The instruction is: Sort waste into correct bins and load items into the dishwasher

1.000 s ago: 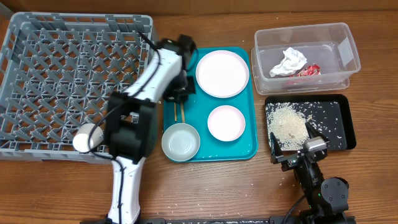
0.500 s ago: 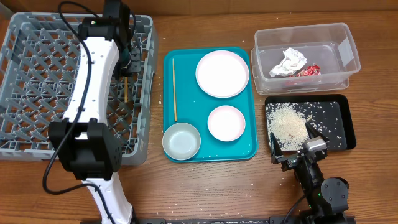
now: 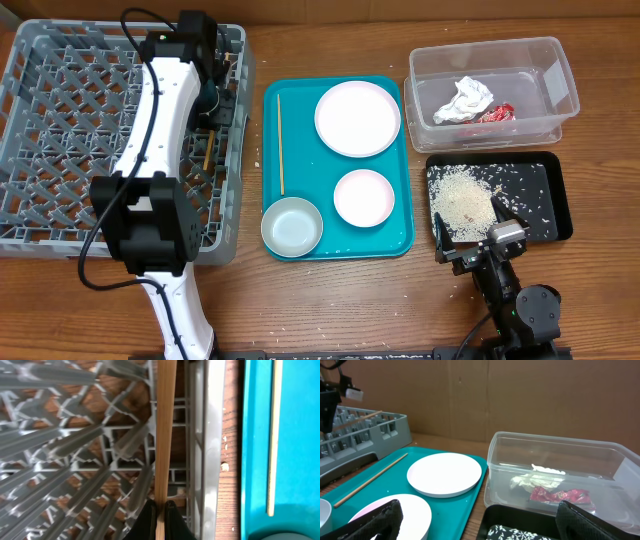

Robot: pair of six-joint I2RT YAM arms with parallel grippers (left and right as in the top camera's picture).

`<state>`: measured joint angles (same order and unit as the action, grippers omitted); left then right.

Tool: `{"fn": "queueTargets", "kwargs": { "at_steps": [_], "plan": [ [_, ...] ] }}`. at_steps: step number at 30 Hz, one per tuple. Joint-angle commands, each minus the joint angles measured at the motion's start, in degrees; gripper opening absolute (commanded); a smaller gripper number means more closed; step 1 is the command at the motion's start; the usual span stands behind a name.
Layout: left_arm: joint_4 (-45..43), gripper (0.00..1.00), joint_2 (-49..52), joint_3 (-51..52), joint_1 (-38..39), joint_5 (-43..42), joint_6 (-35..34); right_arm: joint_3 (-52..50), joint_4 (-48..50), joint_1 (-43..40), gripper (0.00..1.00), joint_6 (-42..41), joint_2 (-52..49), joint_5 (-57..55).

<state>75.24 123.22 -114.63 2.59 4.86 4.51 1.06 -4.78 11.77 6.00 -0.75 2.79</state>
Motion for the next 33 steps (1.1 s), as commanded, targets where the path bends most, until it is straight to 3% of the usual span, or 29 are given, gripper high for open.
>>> {"fn": "queueTargets", "kwargs": {
  "at_steps": [1, 7, 12, 14, 19, 24, 30, 33],
  "plan": [
    [0.37, 0.04, 1.2, 0.26, 0.17, -1.97, 3.08, -0.59, 0.17, 0.28, 1.0, -0.17, 0.37, 0.28],
    [0.87, 0.04, 1.38, 0.28, 0.17, -3.28, 2.82, -0.59, 0.2, 0.28, 1.0, -0.17, 0.37, 0.31],
    [3.45, 0.11, 1.36, -1.29, 0.0, -2.23, -9.18, -0.59, 0.2, 0.28, 1.0, -0.17, 0.37, 0.31],
    [4.81, 0.24, 1.11, -2.91, 0.0, -4.94, -12.76, -0.59, 0.2, 0.28, 1.0, -0.17, 0.37, 0.28],
    [7.04, 0.5, 0.46, -5.73, 0.96, -14.43, -13.79, -0.59, 0.17, 0.28, 0.99, -0.17, 0.37, 0.31],
    [5.57, 0.48, 0.44, -4.66, 4.96, -17.68, -13.31, -0.59, 0.2, 0.28, 1.0, -0.17, 0.37, 0.31],
    [-4.46, 0.43, 0.79, 5.01, 12.74, -6.03, -17.62, -0.59, 0.2, 0.28, 1.0, -0.17, 0.37, 0.31],
    [-10.69, 0.41, 1.55, 11.74, 14.75, -1.95, -23.67, -0.59, 0.2, 0.28, 1.0, -0.17, 0.37, 0.31]
  ]
}}
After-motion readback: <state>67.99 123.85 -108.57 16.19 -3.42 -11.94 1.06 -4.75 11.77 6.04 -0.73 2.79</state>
